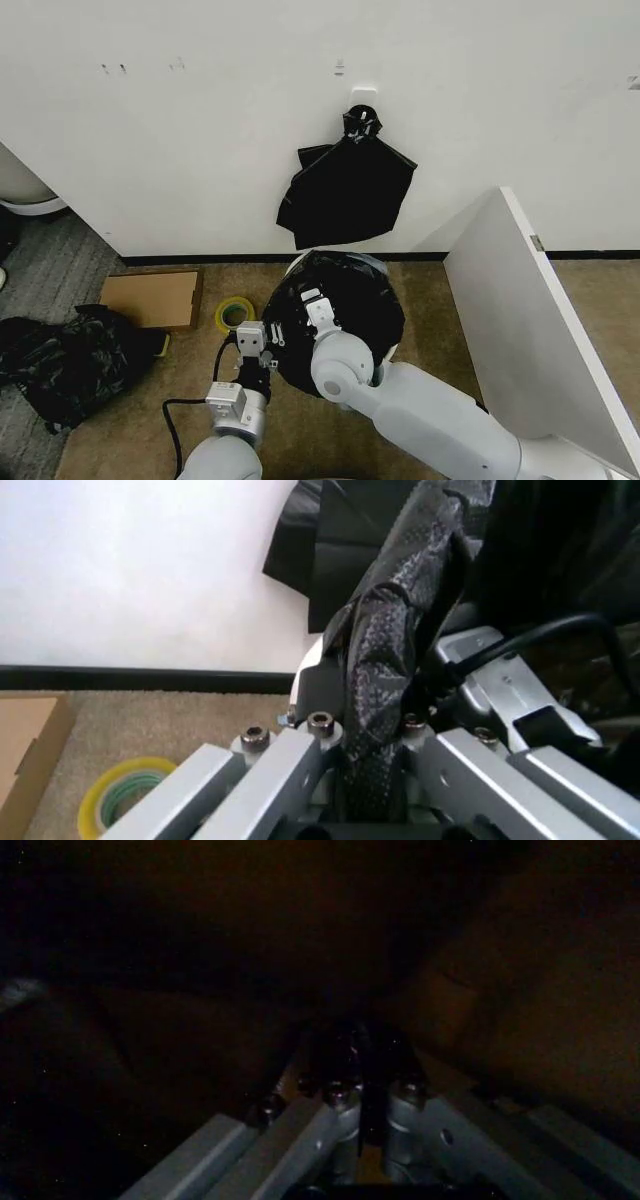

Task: Place the garbage bag over the trash bin.

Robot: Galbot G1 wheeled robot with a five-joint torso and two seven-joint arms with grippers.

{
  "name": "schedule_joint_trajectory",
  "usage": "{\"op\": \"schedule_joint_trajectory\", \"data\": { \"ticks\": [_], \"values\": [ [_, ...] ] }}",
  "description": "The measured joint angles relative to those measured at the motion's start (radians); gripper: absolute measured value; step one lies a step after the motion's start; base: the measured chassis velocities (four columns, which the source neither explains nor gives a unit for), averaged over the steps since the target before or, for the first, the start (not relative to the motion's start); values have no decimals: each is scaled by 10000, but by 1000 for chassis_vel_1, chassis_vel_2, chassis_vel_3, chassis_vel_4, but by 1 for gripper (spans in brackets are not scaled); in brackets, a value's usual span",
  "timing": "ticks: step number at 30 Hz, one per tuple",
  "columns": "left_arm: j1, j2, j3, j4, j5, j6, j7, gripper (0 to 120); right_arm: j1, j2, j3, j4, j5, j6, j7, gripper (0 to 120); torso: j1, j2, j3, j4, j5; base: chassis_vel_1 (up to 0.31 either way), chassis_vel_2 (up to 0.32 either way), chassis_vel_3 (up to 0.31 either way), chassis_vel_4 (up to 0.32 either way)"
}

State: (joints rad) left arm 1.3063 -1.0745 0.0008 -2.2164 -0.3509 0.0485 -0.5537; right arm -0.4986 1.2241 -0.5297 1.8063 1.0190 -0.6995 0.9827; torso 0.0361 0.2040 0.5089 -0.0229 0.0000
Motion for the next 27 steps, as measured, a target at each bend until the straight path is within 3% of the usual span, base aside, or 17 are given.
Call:
{"op": "schedule_joint_trajectory", "data": {
  "ticks": [27],
  "values": [
    [46, 165, -195, -125, -45, -100, 139, 0, 14, -196, 98, -397, -15, -11, -42, 0, 0, 0, 2, 0, 0, 0, 0, 0, 0]
  ]
}}
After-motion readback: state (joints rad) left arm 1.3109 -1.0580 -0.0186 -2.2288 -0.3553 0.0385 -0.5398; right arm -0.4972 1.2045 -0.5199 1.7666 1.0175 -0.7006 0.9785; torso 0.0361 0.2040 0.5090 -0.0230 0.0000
